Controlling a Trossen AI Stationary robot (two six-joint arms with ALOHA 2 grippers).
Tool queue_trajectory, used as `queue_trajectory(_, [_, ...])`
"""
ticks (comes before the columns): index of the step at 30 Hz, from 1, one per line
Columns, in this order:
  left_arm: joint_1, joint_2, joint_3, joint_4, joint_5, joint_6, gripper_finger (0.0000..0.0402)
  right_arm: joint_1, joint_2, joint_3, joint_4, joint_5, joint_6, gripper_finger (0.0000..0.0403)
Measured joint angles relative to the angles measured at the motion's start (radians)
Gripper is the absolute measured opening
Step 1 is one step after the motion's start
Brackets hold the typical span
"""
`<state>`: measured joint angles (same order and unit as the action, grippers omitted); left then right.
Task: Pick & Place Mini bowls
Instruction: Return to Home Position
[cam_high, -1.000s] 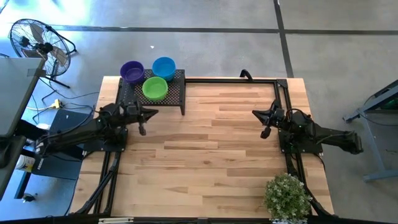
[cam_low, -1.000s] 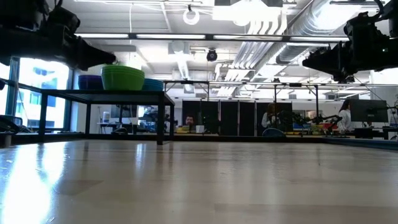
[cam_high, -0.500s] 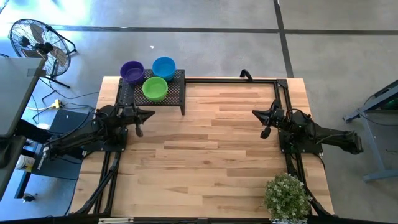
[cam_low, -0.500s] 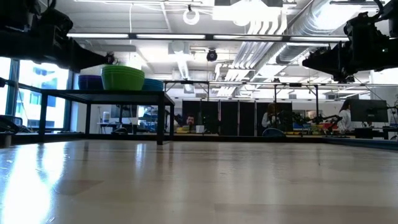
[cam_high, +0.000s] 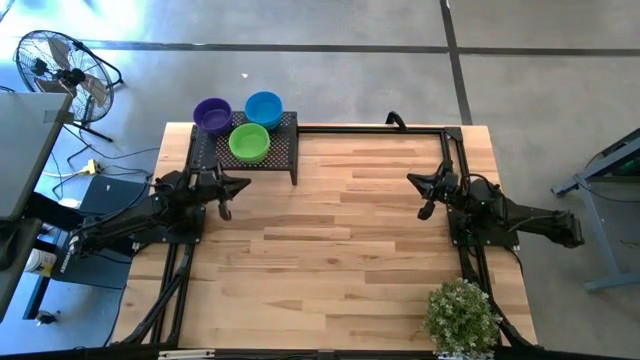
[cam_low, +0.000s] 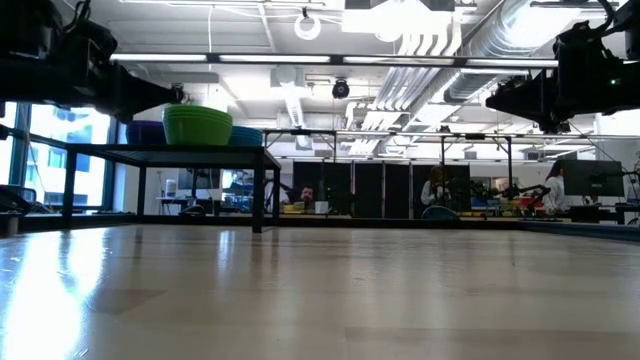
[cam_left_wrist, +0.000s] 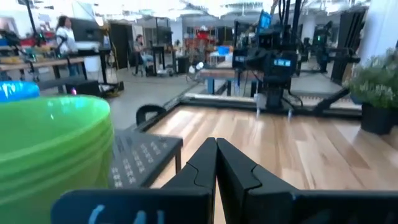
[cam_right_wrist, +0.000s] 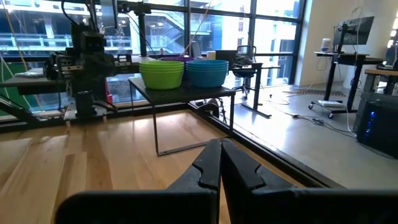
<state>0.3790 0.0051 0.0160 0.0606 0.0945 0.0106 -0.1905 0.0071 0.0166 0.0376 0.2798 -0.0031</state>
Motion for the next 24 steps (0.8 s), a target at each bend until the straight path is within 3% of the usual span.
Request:
queue_trajectory(13, [0.0, 0.002, -0.002, -0.04, 0.027, -0.042, 0.0003, 0.0, 0.0, 0.0, 0.0, 0.011, 0.0, 0.0])
queue_trajectory(24, [0.0, 0.006, -0.002, -0.04, 0.026, -0.042, 0.0003, 0.0, 0.048, -0.001, -0.024, -0.15, 0.047, 0.0])
